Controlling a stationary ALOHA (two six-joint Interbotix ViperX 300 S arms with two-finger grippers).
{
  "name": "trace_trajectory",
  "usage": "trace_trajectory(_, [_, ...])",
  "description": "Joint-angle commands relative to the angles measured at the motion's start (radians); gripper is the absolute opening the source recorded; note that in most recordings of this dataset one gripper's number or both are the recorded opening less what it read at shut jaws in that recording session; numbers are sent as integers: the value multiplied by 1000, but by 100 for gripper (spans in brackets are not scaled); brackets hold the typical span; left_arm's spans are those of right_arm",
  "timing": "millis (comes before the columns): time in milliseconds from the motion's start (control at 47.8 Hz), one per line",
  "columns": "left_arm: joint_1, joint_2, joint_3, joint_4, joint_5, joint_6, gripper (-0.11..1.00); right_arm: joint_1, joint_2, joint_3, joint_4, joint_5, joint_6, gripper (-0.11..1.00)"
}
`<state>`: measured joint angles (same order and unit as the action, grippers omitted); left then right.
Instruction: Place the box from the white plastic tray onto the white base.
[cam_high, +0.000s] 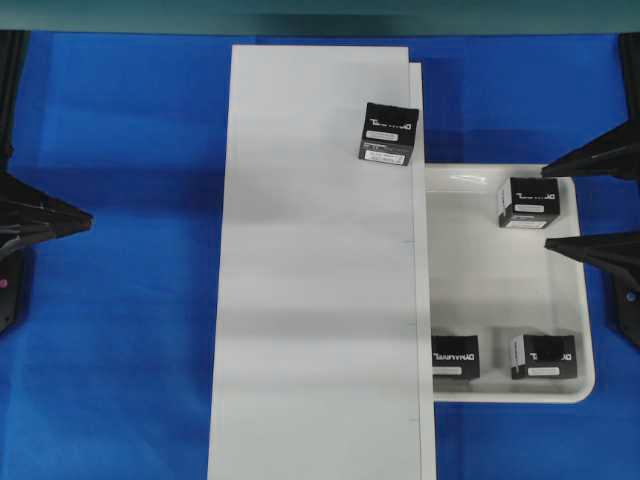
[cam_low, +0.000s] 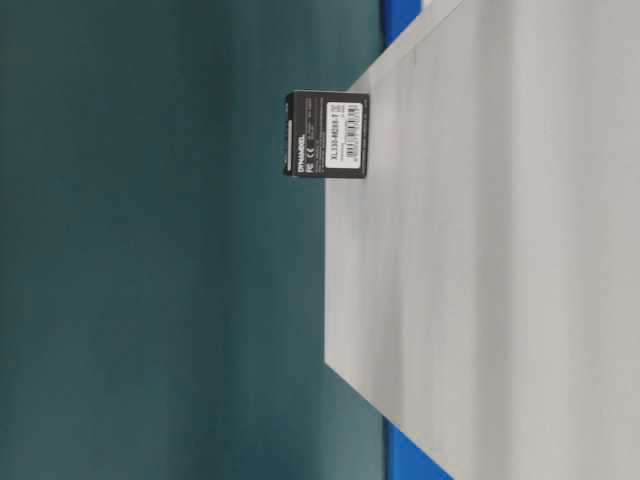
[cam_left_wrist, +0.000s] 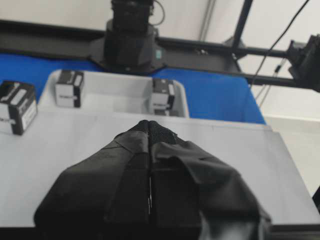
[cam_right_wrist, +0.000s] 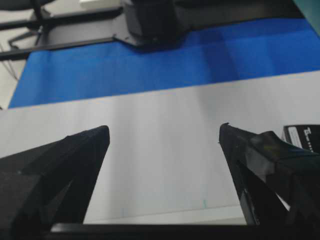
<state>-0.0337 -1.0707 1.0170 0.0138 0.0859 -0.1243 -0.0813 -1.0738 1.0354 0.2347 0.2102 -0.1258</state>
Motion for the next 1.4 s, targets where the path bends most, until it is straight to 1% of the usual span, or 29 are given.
trace_trajectory(0, [-2,5,-14,3,-9,0,-7,2,3,-5,3,-5,2,97])
trace_trajectory(188, [-5,5,-15,3,-9,-2,-7,3,3,-3,3,-5,5,97])
trace_trajectory(481, [-11,5,-15,2,-9,-2,-7,9,3,-3,3,8,49,97])
trace_trajectory(732, [-11,5,-14,2,-9,3,-7,14,0,-3,3,40,51,97])
trace_trajectory(962, [-8,3,12,2,-9,-6,-7,18,-6,-3,3,40,48,97])
trace_trajectory(1151, [-8,-11,9,3,-5,-2,-7,18,-18,0,3,41,49,97])
trace_trajectory(1381, [2,-23,9,3,-20,6,-7,17,-64,32,3,49,51,96])
